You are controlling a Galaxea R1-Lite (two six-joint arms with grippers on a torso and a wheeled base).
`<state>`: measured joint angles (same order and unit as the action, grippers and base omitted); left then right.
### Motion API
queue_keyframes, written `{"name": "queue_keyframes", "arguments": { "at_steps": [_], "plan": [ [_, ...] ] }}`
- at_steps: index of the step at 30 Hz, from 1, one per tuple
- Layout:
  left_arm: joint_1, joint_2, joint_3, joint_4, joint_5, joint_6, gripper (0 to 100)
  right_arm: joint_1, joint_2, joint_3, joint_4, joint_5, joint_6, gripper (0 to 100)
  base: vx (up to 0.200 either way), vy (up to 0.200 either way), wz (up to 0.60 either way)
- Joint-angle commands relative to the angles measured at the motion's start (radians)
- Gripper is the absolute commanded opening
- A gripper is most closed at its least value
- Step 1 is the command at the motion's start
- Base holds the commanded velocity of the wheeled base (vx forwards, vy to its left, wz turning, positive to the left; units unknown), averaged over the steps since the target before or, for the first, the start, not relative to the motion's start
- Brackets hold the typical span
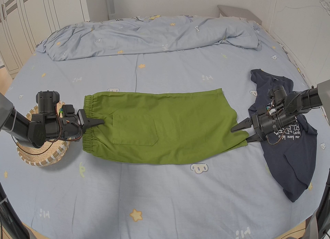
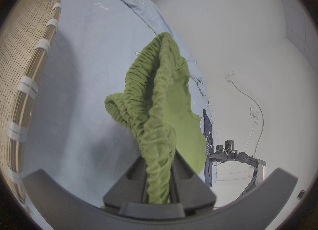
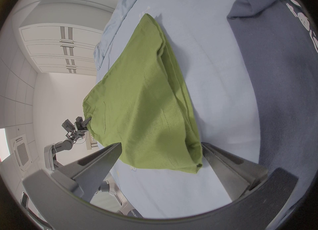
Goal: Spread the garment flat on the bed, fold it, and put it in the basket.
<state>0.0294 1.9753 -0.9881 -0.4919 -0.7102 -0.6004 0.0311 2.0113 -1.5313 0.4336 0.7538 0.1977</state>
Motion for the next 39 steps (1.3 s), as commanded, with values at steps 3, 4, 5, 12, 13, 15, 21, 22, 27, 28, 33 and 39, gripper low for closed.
{"name": "queue_keyframes", "arguments": {
  "at_steps": [3,4,5,12,13,15,21,22,27,28,33,39],
  "plan": [
    [0.001,0.000,0.000,0.000,0.002,-0.001,0,0.000,0.012,-0.001,0.002,-0.001,0.000,0,0.000,0.000,0.00],
    [0.001,-0.001,0.000,0.000,0.002,0.001,0,-0.002,0.012,-0.001,0.000,-0.001,0.000,0,0.000,0.000,0.00],
    [0.001,-0.001,0.000,0.000,0.002,0.001,0,-0.003,0.012,-0.003,0.000,-0.001,0.000,0,0.000,0.000,0.00],
    [0.004,0.000,-0.001,0.000,0.002,-0.001,0,-0.020,0.012,-0.007,-0.003,-0.002,-0.001,0,0.000,0.000,0.00],
    [0.007,0.000,-0.001,0.000,0.002,0.001,0,-0.022,0.011,-0.009,-0.003,-0.002,-0.001,0,0.000,0.000,0.00],
    [0.014,-0.001,-0.001,0.000,0.000,-0.001,0,-0.023,0.007,-0.007,-0.003,-0.002,-0.001,0,0.000,0.000,0.00],
    [0.017,-0.003,0.000,0.000,-0.002,-0.001,0,-0.020,-0.082,0.013,0.027,-0.004,0.008,0,0.000,0.000,0.00],
    [0.020,-0.003,0.000,0.001,-0.002,-0.001,0,-0.016,-0.128,0.030,0.054,-0.004,0.008,0,0.000,0.000,0.00],
    [0.018,-0.021,0.032,0.009,-0.008,0.001,0,-0.010,-0.221,0.082,0.137,-0.016,-0.004,0,0.000,0.000,0.00],
    [0.017,-0.035,0.052,0.009,-0.008,0.004,0,-0.013,-0.243,0.115,0.143,-0.022,-0.011,0,0.000,0.000,0.00],
    [0.018,-0.099,0.141,0.009,-0.008,0.014,0,-0.013,-0.327,0.310,0.137,-0.067,-0.087,0,0.000,0.000,0.00],
    [0.021,-0.199,0.312,0.009,-0.008,0.076,0,0.012,-0.448,0.600,0.065,-0.080,-0.116,0,0.000,0.000,0.00]
  ]
}}
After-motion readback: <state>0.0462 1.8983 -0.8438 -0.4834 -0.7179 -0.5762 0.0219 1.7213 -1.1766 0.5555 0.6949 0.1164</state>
